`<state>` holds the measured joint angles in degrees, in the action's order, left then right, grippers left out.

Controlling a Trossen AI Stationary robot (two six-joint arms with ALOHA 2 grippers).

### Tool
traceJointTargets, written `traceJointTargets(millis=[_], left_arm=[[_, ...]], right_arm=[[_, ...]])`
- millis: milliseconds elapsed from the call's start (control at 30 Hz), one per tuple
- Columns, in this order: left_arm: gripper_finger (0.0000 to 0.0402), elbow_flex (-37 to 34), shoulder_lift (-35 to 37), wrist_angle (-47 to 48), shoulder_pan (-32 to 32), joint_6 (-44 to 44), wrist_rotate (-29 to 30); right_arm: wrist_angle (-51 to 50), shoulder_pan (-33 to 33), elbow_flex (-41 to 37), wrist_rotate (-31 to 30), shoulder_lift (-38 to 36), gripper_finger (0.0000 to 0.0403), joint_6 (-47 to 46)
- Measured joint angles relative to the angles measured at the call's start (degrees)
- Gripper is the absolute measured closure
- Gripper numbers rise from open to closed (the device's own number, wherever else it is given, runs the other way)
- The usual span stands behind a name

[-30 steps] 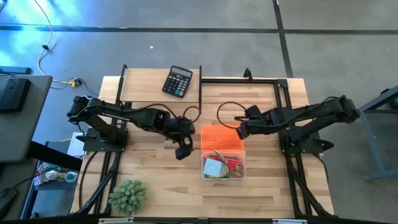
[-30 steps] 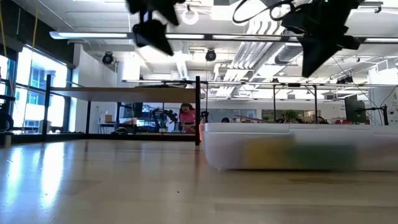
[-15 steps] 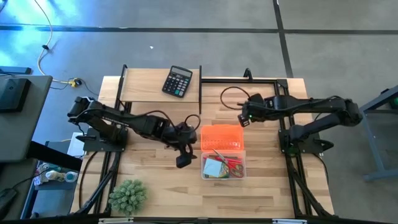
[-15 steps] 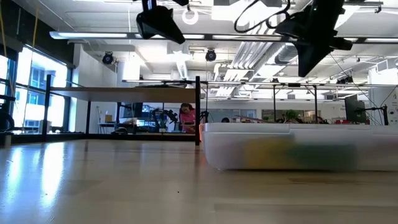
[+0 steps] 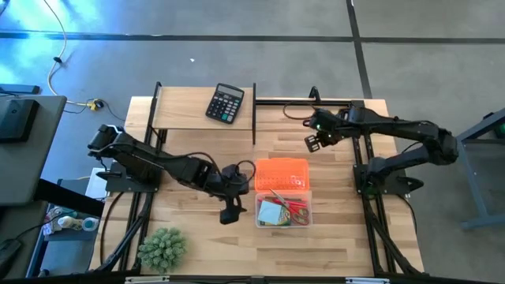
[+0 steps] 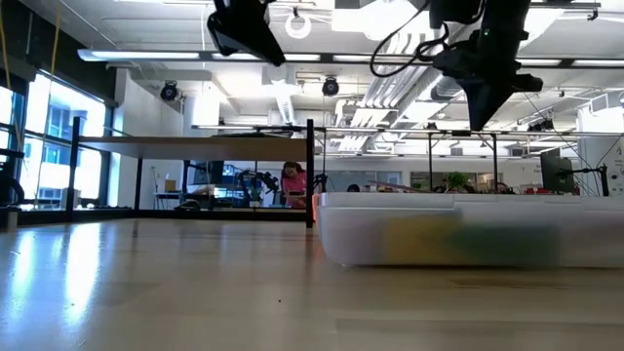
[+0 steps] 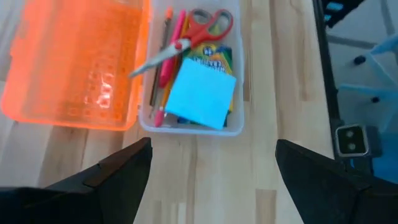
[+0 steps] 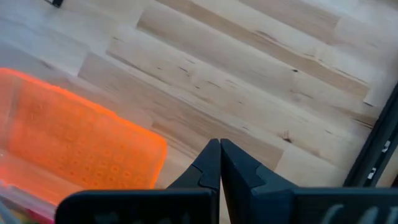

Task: Pack school essentials
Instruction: Close the orange supply box

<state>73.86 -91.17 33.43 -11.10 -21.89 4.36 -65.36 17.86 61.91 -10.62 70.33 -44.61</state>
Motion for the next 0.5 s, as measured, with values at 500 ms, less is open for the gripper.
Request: traceJointTargets(millis=[500], left_arm=[[0.0074, 0.0, -9.8, -5.7, -1.1, -11.5, -0.1]], right_arm=[[6.1, 17.4, -0.1, 17.5, 5.9, 0.0403, 30.1]])
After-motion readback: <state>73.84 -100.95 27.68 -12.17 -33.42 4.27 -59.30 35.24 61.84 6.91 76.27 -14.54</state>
